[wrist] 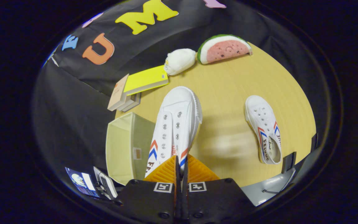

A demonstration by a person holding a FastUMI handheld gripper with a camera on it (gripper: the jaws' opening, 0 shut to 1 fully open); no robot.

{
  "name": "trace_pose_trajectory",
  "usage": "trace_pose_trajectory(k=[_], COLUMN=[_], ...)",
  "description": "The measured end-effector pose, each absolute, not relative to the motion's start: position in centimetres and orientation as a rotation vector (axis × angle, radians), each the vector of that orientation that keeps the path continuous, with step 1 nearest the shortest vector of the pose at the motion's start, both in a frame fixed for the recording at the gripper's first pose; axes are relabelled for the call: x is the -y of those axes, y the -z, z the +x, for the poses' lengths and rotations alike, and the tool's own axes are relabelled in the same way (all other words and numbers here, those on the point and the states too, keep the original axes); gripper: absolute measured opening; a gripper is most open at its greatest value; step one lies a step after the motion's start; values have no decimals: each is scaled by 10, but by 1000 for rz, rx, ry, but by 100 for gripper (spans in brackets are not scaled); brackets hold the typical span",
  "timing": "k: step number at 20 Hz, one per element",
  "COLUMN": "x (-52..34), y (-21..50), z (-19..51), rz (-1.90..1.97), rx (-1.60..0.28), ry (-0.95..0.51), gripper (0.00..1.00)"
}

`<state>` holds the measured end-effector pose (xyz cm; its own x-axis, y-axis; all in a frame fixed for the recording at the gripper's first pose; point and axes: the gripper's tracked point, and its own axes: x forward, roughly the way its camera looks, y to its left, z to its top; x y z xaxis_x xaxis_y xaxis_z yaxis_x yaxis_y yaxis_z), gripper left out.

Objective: Open the storage box then place both shoes into the box .Put the left shoe in first, then the right shoe, with the right side of both shoes facing outward in a uniform manner.

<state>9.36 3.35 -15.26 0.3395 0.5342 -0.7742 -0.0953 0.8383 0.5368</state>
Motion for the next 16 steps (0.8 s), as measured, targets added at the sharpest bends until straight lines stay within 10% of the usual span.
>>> trace_pose_trajectory(k=[16], x=[-264], y=[99], z=[29], rz=[415], rx=[-1144], ry=[-621], gripper=[5])
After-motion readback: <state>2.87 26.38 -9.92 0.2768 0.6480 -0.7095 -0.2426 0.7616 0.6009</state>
